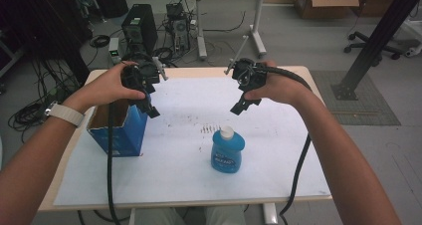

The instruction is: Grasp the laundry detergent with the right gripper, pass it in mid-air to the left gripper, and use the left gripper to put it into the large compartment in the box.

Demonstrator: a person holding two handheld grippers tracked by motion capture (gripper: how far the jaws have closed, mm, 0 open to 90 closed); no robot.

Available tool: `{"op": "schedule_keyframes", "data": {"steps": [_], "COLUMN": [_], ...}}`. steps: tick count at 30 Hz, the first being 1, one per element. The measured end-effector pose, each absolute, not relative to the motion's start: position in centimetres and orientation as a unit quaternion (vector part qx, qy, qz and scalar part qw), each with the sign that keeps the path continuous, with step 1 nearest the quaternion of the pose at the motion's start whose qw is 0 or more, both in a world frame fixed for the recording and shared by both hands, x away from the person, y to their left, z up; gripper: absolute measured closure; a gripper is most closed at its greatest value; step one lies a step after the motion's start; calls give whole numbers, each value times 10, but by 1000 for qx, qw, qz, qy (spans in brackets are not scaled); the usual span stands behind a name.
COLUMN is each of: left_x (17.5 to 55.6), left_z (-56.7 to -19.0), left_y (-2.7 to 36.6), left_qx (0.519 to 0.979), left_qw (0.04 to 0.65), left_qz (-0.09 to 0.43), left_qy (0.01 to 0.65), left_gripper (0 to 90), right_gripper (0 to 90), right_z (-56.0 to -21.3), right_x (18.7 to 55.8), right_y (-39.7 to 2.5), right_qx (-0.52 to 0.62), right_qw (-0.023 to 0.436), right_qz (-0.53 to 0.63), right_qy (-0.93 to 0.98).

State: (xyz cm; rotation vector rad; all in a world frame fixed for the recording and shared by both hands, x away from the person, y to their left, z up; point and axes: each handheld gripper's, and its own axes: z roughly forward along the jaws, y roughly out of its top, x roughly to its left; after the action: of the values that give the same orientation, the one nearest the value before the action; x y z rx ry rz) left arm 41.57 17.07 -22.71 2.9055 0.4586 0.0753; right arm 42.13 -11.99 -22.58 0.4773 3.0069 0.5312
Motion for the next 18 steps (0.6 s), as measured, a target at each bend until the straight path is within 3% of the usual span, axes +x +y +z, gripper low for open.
{"op": "schedule_keyframes", "data": {"steps": [18], "left_x": [410], "left_z": [-225], "left_y": [165], "left_qx": [983], "left_qw": [97], "left_qz": [32], "left_qy": [154], "left_gripper": [83], "right_gripper": [76], "right_z": [-211], "right_x": [408], "right_y": [-132], "right_qx": [166], "right_qw": [30], "right_qz": [182], "right_qy": [969]}}
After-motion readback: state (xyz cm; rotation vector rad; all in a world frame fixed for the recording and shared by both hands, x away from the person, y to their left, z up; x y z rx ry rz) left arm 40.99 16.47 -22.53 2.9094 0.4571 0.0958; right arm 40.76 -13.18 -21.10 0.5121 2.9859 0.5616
